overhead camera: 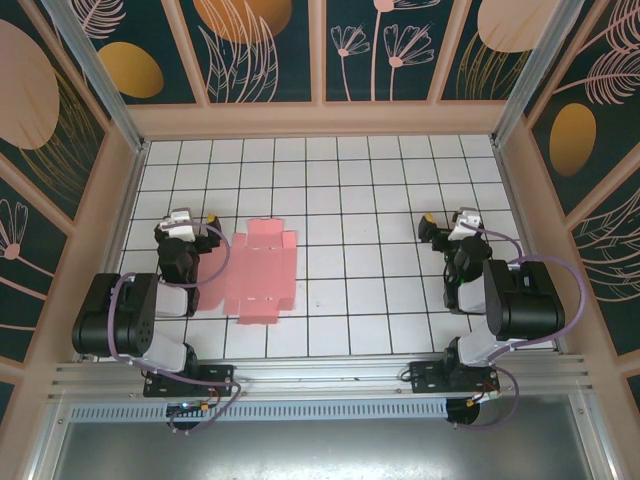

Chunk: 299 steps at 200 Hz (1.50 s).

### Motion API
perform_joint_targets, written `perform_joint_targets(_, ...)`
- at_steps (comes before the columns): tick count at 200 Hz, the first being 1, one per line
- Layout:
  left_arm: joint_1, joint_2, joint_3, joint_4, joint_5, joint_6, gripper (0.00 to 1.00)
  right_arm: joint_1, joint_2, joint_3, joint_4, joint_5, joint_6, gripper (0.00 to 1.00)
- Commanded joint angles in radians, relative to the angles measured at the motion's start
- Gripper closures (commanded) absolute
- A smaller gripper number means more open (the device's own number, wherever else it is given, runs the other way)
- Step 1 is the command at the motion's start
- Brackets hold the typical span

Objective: Fold the paper box

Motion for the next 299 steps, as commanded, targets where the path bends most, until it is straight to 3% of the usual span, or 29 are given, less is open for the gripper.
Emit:
perform_joint_targets(1,0.006,-0.104,0.027,-0.075,0.009,-0.014,0.01,-0.008,-0.085,-0.015,0.009,0.004,0.014,0.01)
perform_joint_targets(21,0.006,-0.224,0.057,-0.223,0.037,-0.036,0.01,-0.005,-0.187,0.034,-0.172,-0.022,0.006,0.01)
perform_joint_targets(58,0.006,-0.413,0.129,-0.571,0.013,-0.304,0.01,0.018,-0.28,0.181,-0.492,-0.066,0.153,0.01)
perform_joint_targets(73,0.006,-0.456,0.177,-0.759,0.029,-0.423,0.01,0.054,-0.278,0.282,-0.654,-0.09,0.223,0.01)
perform_joint_targets(100,0.006,-0.509,0.177,-0.954,0.053,-0.622,0.01,0.18,-0.223,0.434,-0.84,-0.106,0.235,0.01)
perform_joint_targets(134,0.006,-0.608,0.036,-0.978,0.08,-0.811,0.01,0.339,-0.08,0.627,-1.039,-0.139,0.288,0.01)
perform_joint_targets(179,0.006,-0.587,-0.04,-1.007,0.154,-0.85,0.1,0.533,0.065,0.726,-1.005,-0.198,0.408,0.02)
perform_joint_targets(199,0.006,-0.538,-0.051,-0.986,0.197,-0.855,0.19,0.581,0.141,0.786,-1.008,-0.24,0.444,0.02)
perform_joint_targets(206,0.006,-0.525,-0.052,-0.982,0.203,-0.854,0.27,0.614,0.166,0.805,-1.014,-0.25,0.464,0.02)
perform_joint_targets(230,0.006,-0.493,-0.048,-0.97,0.226,-0.842,0.43,0.659,0.217,0.821,-0.993,-0.306,0.561,0.04)
perform_joint_targets(269,0.006,-0.413,-0.079,-0.912,0.305,-0.893,0.52,0.685,0.229,0.775,-0.978,-0.339,0.667,0.06)
perform_joint_targets(299,0.005,-0.382,-0.098,-0.91,0.367,-0.984,0.55,0.683,0.156,0.667,-0.972,-0.341,0.701,0.06)
